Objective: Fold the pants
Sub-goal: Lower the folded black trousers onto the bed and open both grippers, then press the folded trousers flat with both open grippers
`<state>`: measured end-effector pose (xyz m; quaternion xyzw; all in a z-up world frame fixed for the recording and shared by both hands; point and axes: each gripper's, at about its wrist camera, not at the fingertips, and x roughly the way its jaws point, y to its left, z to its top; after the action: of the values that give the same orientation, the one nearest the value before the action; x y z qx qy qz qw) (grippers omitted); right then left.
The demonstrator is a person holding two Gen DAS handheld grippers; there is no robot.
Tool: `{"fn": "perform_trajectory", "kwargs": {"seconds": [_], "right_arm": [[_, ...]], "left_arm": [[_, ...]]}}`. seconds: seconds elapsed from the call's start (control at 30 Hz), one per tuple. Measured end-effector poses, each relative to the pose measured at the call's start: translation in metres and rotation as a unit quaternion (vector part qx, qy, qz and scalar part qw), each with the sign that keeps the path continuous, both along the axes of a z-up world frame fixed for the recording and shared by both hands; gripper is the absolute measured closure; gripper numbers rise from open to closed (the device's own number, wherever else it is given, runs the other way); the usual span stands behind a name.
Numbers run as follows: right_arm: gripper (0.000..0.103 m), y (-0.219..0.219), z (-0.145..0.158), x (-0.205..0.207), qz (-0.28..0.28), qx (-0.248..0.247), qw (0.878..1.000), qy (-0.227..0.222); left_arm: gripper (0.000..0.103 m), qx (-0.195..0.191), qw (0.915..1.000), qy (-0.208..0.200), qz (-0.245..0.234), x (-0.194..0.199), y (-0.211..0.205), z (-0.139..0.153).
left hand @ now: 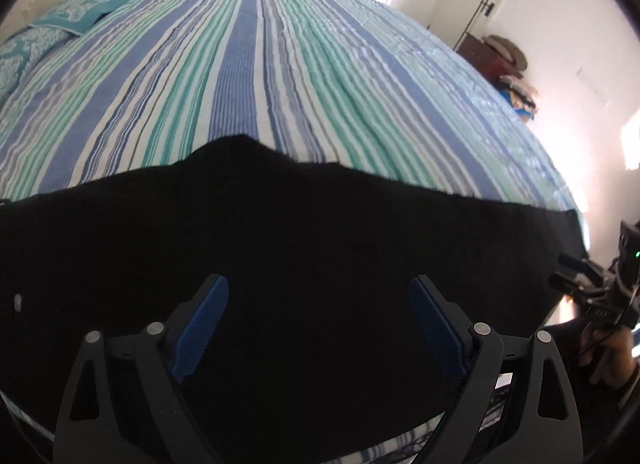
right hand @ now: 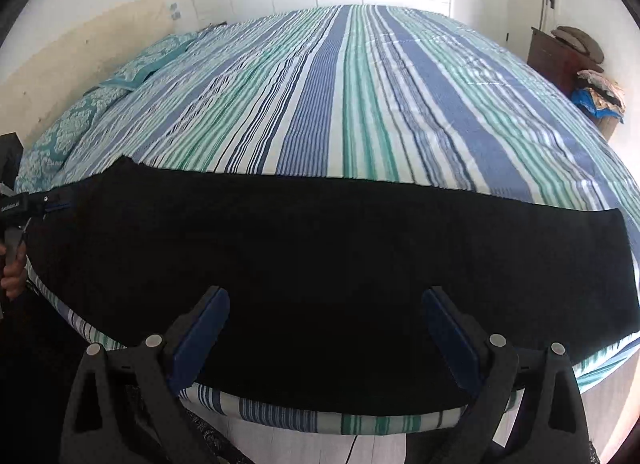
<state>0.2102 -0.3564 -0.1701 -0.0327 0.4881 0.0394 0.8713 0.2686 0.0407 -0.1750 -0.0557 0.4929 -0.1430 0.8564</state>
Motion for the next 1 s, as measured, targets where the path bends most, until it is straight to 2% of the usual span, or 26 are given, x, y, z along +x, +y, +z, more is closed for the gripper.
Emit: {"fn": "perform_trajectory", "kwargs": {"seconds": [0.07, 0.1, 0.13, 0.2, 0.3, 0.4, 0.5, 0.57, 0.7, 0.77, 0.8, 0.83, 0.9, 1.0], "right_arm": [[0.004, 0.004, -0.019, 0.01, -0.011, -0.019, 0.999, 0.031], [0.0, 0.007, -0.022, 0.011, -0.011, -0.031, 0.999, 0.024], [0.0, 0.009, -0.023, 0.011, -0.013, -0.039, 0.999, 0.016], [0.0, 0.01, -0.026, 0.011, -0.024, -0.039, 0.999, 0.007], [0.0, 0.009, -0.027, 0.007, -0.034, -0.04, 0.999, -0.009], [0.0, 0.009, -0.026, 0.004, -0.044, -0.04, 0.998, -0.016], [0.0, 0.009, -0.025, 0.002, -0.048, -0.041, 0.998, -0.025], [0.0, 0.009, -0.025, 0.0, -0.046, -0.041, 0.998, -0.032], [0.0, 0.007, -0.025, -0.004, -0.035, -0.039, 0.998, -0.038], [0.0, 0.007, -0.026, -0.007, -0.032, -0.039, 0.998, -0.042], [0.0, 0.007, -0.026, -0.008, -0.029, -0.04, 0.998, -0.044], [0.0, 0.007, -0.026, -0.01, -0.027, -0.04, 0.998, -0.046], [0.0, 0.006, -0.026, -0.012, -0.027, -0.04, 0.998, -0.046], [0.0, 0.007, -0.026, -0.012, -0.028, -0.039, 0.998, -0.047]], "left_arm": [[0.01, 0.019, 0.9992, 0.009, 0.033, -0.004, 0.019, -0.014], [0.01, 0.027, 0.9984, 0.011, 0.048, -0.004, 0.025, -0.022], [0.01, 0.039, 0.9974, 0.006, 0.06, -0.005, 0.03, -0.028], [0.007, 0.054, 0.997, -0.016, 0.054, -0.008, 0.032, -0.032], [0.005, 0.079, 0.9952, -0.024, 0.052, -0.01, 0.025, -0.031], [0.006, 0.067, 0.9949, -0.023, 0.071, -0.019, 0.032, -0.02], [0.006, 0.038, 0.992, -0.069, 0.099, -0.03, 0.048, 0.003], [0.005, 0.038, 0.9874, -0.086, 0.127, -0.03, 0.065, 0.01], [0.005, 0.029, 0.9772, -0.049, 0.204, -0.031, 0.113, -0.003], [0.007, -0.011, 0.9755, -0.038, 0.216, -0.032, 0.132, -0.012], [0.006, -0.014, 0.9763, -0.041, 0.212, -0.035, 0.134, -0.014], [0.006, 0.003, 0.9786, -0.042, 0.201, -0.034, 0.13, -0.015], [0.005, 0.064, 0.9823, -0.037, 0.172, -0.031, 0.114, -0.021], [0.001, 0.126, 0.9805, -0.031, 0.148, -0.027, 0.098, -0.03]]}}
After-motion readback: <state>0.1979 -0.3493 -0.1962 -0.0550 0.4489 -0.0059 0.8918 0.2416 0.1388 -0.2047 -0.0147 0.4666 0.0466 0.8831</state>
